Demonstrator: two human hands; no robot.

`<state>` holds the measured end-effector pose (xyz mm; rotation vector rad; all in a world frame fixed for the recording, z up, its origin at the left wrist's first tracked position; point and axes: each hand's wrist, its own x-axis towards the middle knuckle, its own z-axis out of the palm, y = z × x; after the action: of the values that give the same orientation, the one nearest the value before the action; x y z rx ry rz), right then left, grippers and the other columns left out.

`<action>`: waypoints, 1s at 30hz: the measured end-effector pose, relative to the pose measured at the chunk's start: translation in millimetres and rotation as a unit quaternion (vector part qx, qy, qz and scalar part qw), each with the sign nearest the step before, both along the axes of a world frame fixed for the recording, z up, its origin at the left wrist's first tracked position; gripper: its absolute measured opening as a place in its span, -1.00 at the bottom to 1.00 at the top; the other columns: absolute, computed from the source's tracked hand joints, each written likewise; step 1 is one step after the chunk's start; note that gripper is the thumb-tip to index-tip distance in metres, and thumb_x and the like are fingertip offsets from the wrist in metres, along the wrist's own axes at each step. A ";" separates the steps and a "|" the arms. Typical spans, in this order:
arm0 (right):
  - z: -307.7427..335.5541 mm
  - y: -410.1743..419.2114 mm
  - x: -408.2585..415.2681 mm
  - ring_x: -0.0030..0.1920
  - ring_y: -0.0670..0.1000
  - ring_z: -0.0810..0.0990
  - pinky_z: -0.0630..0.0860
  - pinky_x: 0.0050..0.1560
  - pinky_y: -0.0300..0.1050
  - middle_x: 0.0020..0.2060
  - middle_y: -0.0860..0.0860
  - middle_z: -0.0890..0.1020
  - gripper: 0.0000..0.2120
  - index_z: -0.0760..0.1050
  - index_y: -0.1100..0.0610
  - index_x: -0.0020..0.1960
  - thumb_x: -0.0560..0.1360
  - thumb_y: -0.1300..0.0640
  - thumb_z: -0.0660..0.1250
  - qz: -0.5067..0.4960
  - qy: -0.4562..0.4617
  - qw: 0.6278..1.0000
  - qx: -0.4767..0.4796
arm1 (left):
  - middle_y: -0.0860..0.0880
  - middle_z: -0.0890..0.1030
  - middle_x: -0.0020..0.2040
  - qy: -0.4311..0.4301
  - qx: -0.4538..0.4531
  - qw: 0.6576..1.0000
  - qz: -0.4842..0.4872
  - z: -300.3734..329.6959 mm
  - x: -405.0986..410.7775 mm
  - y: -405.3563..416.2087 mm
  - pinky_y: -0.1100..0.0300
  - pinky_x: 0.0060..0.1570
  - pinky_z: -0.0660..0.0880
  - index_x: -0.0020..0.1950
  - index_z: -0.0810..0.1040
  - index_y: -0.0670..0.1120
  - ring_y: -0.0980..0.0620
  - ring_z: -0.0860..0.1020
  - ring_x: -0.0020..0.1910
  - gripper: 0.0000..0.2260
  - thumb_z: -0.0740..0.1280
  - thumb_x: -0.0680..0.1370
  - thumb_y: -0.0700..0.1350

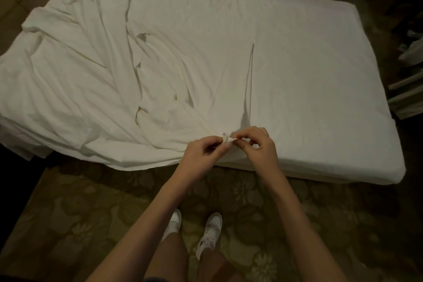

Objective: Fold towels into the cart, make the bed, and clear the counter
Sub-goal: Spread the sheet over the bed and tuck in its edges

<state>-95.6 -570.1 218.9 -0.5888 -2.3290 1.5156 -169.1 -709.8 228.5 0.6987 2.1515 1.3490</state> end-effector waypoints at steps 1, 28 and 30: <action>1.2 0.1 -3.7 -0.06 -0.23 0.44 0.36 -0.12 -0.43 -0.20 -0.24 0.54 -0.68 0.52 -0.18 -0.19 0.46 0.27 0.39 0.001 -0.005 1.000 0.000 | 0.07 0.54 -0.26 0.005 -0.004 1.000 0.000 -1.0 -1.6 2.0 0.38 -0.26 0.35 -0.04 0.61 -0.12 0.20 0.46 -0.27 -0.81 0.39 0.50 -0.01; 66.2 20.4 -229.6 -0.07 -0.18 0.60 0.49 -0.05 -0.34 -0.15 -0.15 0.66 -0.95 0.63 -0.02 -0.12 0.46 0.12 0.41 0.249 -0.027 0.966 -0.060 | -0.07 0.42 -0.28 0.209 0.131 0.912 0.329 89.6 -201.1 -2.3 0.17 -0.35 0.37 -0.06 0.41 -0.14 -0.04 0.43 -0.31 -0.89 0.19 0.62 -0.14; 62.6 15.9 -258.5 -0.11 -0.13 0.61 0.51 -0.10 -0.25 -0.18 -0.10 0.66 -0.93 0.62 -0.02 -0.12 0.46 0.14 0.41 0.254 -0.043 0.965 -0.056 | -0.06 0.43 -0.25 0.210 0.132 0.904 0.349 92.8 -232.1 -10.4 0.12 -0.31 0.38 -0.07 0.41 -0.13 -0.04 0.42 -0.30 -0.88 0.19 0.63 -0.12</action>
<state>-354.1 -554.2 281.6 -0.0724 -2.6066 1.8761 -401.1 -720.2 321.3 0.3247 2.7462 2.0353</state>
